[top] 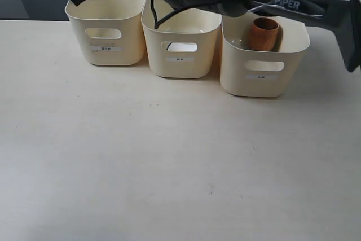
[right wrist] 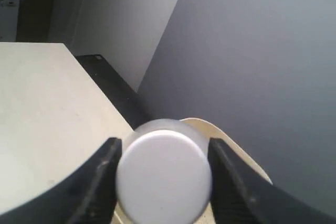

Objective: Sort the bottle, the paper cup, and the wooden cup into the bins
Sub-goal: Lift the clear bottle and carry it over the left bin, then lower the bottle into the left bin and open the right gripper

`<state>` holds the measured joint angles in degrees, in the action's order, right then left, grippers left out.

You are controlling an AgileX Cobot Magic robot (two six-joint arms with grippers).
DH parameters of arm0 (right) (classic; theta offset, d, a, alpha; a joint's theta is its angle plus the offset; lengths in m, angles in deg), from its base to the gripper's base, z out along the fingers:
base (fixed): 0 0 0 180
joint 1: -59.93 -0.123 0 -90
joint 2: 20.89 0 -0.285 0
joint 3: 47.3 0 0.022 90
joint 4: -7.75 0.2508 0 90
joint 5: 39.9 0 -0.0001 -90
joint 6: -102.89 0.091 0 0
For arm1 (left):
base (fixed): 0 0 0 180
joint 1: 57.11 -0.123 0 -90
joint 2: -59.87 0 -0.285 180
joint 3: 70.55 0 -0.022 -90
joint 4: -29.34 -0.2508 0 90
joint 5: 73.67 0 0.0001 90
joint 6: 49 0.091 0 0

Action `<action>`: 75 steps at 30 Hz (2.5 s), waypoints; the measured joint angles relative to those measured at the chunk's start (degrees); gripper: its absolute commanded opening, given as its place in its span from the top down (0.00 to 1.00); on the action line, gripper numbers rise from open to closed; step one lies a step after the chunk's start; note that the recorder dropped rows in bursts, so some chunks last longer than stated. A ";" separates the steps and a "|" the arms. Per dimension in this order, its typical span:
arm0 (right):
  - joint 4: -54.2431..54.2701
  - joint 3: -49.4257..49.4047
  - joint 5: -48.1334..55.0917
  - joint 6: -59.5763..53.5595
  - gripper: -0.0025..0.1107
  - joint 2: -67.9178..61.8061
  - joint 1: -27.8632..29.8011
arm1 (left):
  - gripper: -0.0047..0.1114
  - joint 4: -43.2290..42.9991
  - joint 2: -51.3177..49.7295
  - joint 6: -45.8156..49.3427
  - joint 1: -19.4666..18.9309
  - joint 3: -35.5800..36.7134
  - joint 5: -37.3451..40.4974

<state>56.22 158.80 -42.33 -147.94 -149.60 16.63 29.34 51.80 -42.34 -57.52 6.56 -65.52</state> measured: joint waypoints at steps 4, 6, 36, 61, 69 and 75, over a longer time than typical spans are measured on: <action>2.14 0.09 0.00 0.12 0.98 -2.02 1.55 | 0.96 0.00 0.00 0.00 0.00 0.00 0.00; 2.85 0.09 0.00 0.12 0.98 -2.95 2.11 | 0.96 0.00 0.00 0.00 0.00 0.00 0.00; 4.16 0.09 -1.98 0.35 0.98 -6.76 2.49 | 0.96 0.00 0.00 0.00 0.00 0.00 0.00; 6.12 0.09 -5.30 0.35 0.45 -7.86 2.49 | 0.96 0.00 0.00 0.00 0.00 0.00 0.00; 6.12 0.09 -5.89 0.35 0.45 -7.86 2.49 | 0.96 0.00 0.00 0.00 0.00 0.00 0.00; 6.12 0.09 -6.03 0.35 0.45 -7.86 2.49 | 0.96 0.00 0.00 0.00 0.00 0.00 0.00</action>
<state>62.34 158.89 -48.36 -147.59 -157.46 19.12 29.34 51.80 -42.34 -57.52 6.56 -65.52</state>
